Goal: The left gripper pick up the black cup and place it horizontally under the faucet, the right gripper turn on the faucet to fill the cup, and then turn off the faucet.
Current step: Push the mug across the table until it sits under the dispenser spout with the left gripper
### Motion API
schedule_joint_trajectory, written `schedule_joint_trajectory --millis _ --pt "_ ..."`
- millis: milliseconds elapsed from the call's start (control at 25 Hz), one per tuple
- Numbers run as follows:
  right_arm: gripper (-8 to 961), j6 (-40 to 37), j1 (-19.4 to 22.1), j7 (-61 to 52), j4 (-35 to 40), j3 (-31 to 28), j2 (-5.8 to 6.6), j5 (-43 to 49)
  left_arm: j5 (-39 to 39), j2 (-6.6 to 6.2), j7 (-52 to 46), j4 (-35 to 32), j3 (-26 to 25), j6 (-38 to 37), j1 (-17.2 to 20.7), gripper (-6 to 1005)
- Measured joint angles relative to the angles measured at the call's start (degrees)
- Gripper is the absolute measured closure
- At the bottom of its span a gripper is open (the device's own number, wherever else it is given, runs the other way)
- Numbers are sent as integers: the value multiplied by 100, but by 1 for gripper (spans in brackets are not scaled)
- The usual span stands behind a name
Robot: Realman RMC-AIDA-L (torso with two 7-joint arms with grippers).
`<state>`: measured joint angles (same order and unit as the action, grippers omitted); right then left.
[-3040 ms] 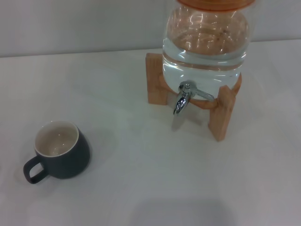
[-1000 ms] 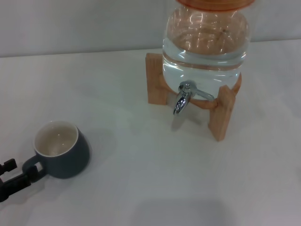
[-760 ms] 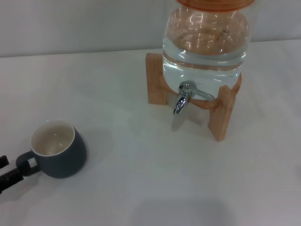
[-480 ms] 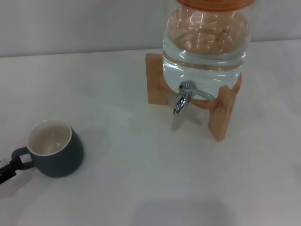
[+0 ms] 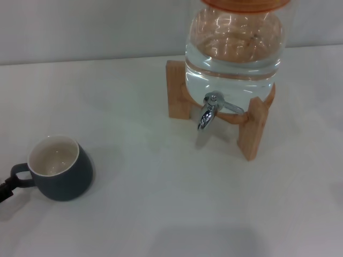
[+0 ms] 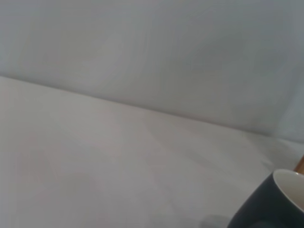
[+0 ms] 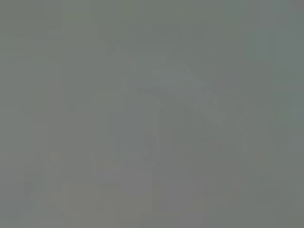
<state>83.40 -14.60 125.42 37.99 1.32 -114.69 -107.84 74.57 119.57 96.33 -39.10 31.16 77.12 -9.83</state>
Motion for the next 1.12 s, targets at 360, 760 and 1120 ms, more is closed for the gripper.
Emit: schedule_joint_trajectory --millis 360,760,1120 --pt "112 0 -16 0 -5 0 0 16 79 -10 132 287 33 -215 -105 214" --pt "112 0 -17 0 -3 0 0 27 82 -14 236 424 22 -434 -187 223" --pt "112 -48 -38 3 4 5 0 28 94 -15 298 519 4 -531 -313 230"
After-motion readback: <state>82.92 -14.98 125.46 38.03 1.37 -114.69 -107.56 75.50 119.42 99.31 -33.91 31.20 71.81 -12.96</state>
